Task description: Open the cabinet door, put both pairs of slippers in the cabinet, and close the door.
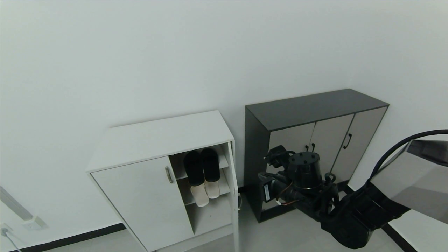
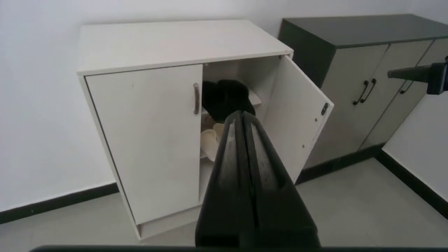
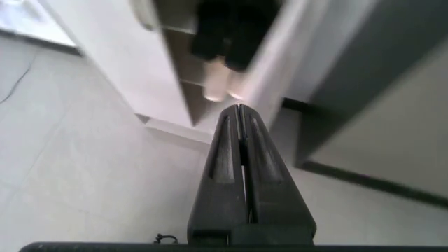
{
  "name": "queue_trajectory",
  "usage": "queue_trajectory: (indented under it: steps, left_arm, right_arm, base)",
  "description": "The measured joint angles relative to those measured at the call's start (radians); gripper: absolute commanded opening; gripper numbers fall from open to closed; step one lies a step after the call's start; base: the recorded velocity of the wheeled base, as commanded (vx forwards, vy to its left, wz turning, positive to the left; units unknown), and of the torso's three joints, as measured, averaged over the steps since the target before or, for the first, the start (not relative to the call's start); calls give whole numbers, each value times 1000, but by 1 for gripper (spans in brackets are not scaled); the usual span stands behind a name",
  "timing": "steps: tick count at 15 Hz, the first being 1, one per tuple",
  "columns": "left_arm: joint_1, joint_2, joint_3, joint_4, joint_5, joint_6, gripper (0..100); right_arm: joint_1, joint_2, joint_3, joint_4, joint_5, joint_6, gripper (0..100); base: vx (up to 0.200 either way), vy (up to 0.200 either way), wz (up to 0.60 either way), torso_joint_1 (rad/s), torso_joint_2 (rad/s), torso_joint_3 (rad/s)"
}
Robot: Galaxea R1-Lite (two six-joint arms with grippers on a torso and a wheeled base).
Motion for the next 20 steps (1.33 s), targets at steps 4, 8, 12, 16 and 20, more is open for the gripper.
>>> queue_trajectory:
  steps: [4,8,12,16,20]
  left_arm:
    - [-1,0,0,1,0,0,0]
    - [0,0,1,1,0,0,0]
    - [0,0,0,0,-1,0,0]
    - [0,0,0,0,-1,1,0]
    - [-1,0,0,0,-2,2,0]
  right_arm:
    - [-6,8,2,-2,10,0,0]
    - [-58,23,1,-4,64,-7,0]
    - [-175,41,1,-5,125,-44,0]
    - [-265,94,-3,27,124,-50,0]
    - [-274,201,-91,30,124,-50,0]
  base:
    - [0,0,450,7,4,3]
    - [0,0,0,0,0,0]
    - [0,0,0,0,0,0]
    - [0,0,0,0,0,0]
    - [0,0,0,0,0,0]
